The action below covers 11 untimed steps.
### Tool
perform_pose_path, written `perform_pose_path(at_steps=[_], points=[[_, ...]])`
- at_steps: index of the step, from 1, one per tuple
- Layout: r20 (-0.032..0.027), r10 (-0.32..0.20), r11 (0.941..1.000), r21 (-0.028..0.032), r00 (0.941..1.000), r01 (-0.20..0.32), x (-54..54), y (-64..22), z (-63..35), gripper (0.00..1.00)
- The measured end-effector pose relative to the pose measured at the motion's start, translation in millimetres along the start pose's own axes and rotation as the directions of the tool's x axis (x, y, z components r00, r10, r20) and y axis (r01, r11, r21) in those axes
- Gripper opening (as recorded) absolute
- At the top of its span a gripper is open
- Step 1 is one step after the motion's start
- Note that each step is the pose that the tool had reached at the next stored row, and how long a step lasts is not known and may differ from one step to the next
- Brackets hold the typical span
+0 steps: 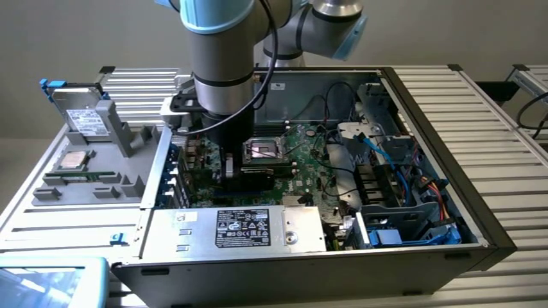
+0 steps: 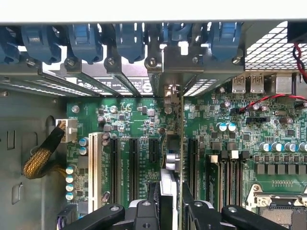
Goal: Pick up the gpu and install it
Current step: 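Insert the gpu into the slot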
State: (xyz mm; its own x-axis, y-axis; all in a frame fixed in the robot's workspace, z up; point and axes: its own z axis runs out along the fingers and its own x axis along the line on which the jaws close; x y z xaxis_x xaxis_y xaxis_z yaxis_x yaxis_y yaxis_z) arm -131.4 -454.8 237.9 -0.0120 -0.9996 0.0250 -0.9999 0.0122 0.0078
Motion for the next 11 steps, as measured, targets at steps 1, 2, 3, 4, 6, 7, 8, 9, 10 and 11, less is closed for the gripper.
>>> perform_pose_path(at_steps=[1,2,3,4,6,7,8,9,10,11], points=[[-0.0001,-0.002,1.0000,0.0001,1.0000,0.002,0.0,0.3,0.0,0.28],[-0.0001,-0.004,1.0000,0.0001,1.0000,0.004,0.0,0.7,0.0,0.28],[0.0001,-0.006,1.0000,0.0000,1.0000,0.006,0.3,0.7,0.0,0.28],[0.0002,-0.007,1.0000,0.0001,1.0000,0.007,0.5,0.8,0.1,0.28],[0.0003,-0.009,1.0000,0.0002,1.0000,0.009,1.0,0.8,0.2,0.28],[0.0006,-0.010,0.9999,0.0002,0.9999,0.010,1.8,0.8,0.2,0.28],[0.0014,-0.011,0.9999,0.0008,0.9999,0.011,2.1,0.7,0.5,0.28],[0.0013,-0.012,0.9999,0.0010,0.9999,0.012,2.1,0.7,0.6,0.28],[0.0011,-0.012,0.9999,0.0008,0.9999,0.012,2.2,0.7,0.4,0.28],[0.0008,-0.012,0.9999,0.0005,0.9999,0.012,2.4,0.8,0.3,0.28]])
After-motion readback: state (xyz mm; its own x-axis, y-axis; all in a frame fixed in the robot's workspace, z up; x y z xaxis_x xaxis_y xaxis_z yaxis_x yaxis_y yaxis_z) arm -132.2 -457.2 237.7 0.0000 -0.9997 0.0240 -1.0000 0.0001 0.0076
